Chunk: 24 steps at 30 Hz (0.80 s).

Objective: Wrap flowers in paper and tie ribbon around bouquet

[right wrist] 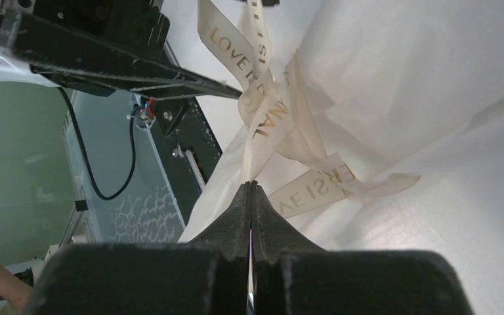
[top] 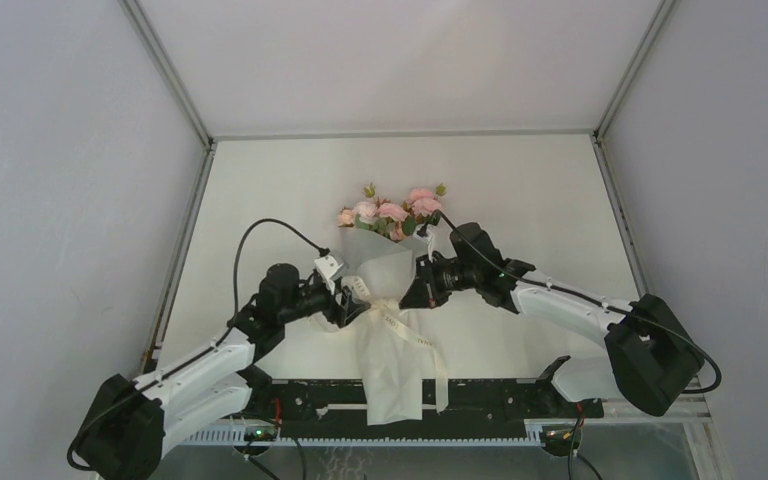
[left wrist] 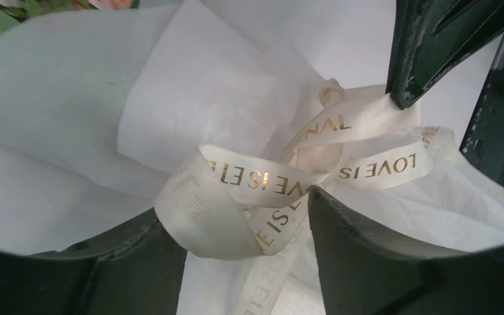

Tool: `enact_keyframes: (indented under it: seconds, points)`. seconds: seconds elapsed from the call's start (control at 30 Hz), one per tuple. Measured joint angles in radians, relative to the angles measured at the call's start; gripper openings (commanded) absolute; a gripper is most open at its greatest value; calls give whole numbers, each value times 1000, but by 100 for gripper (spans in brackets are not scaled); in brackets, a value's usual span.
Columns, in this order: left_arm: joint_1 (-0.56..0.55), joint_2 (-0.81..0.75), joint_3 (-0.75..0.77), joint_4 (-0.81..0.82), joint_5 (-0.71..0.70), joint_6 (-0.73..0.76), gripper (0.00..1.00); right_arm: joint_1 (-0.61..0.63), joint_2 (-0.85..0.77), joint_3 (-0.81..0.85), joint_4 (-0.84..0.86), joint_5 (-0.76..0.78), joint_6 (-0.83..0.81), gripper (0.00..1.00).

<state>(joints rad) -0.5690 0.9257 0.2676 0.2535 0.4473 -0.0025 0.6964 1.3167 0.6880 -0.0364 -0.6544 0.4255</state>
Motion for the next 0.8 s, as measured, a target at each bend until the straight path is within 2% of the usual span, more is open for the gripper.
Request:
enact_keyframes:
  seconds: [0.17,0.27,0.37,0.5,0.53,0.6,0.67,0.73,0.8]
  points:
    - [34,-106,3,-73,0,-29,91,-14,0,0,31,-20,3,0]
    - [45,-153,3,-144,-2,-70,98,-18,0,0,36,-20,3,0]
    - [64,-214,3,-199,-35,-114,100,-23,0,0,40,-21,3,0]
    - [143,-232,12,-264,-49,-168,99,-30,0,0,41,-20,2,0]
    - [157,-224,17,-280,-44,-177,92,-32,0,0,41,-20,2,0]
    - [169,-214,23,-296,-14,-178,69,-35,0,0,40,-20,2,0]
    - [163,-213,29,-299,61,-130,51,-36,0,0,40,-19,2,0]
    - [114,-212,57,-322,100,-32,45,-36,0,0,40,-18,2,0]
    - [-1,-211,105,-351,133,133,49,-36,0,0,40,-16,2,0]
